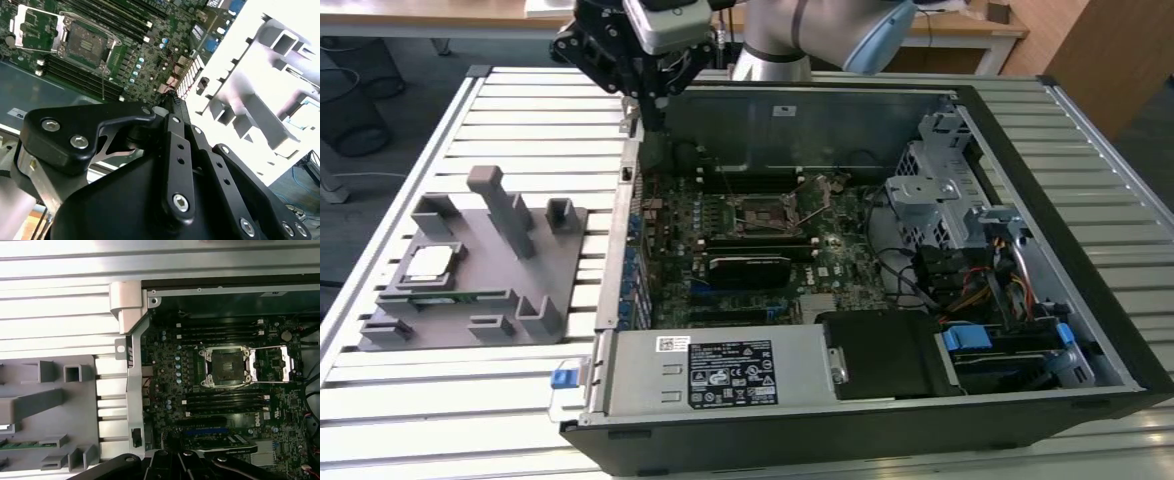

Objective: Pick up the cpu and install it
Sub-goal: 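Reach for the cpu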

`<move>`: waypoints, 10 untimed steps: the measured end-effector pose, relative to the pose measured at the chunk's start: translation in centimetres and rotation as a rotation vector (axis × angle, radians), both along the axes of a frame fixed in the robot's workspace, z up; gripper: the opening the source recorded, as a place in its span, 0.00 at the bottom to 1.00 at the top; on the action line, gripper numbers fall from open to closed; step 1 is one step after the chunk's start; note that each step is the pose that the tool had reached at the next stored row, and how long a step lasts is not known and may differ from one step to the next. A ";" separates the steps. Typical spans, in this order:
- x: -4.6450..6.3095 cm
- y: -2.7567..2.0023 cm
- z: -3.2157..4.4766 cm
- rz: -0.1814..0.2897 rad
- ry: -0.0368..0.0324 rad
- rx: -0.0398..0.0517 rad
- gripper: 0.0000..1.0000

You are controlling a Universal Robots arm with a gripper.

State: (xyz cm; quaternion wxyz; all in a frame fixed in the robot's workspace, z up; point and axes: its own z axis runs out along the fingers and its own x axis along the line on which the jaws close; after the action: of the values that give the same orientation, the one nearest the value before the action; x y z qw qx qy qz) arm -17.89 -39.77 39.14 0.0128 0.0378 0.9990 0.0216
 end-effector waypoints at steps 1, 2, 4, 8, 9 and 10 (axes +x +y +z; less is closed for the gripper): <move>-0.4 0.06 -0.01 0.000 0.0000 0.0001 0.11; -0.7 0.14 -0.02 0.000 -0.0001 0.0001 0.11; -1.3 0.26 -0.04 0.000 0.0000 0.0000 0.11; -2.2 0.40 -0.07 0.000 0.0002 0.0001 0.11; -2.5 0.42 -0.08 0.000 0.0002 0.0001 0.11; -2.7 0.45 -0.08 0.000 0.0003 0.0001 0.11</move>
State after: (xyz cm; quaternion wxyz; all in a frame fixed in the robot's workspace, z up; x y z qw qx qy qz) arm -20.60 -39.32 39.06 0.0127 0.0379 0.9990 0.0217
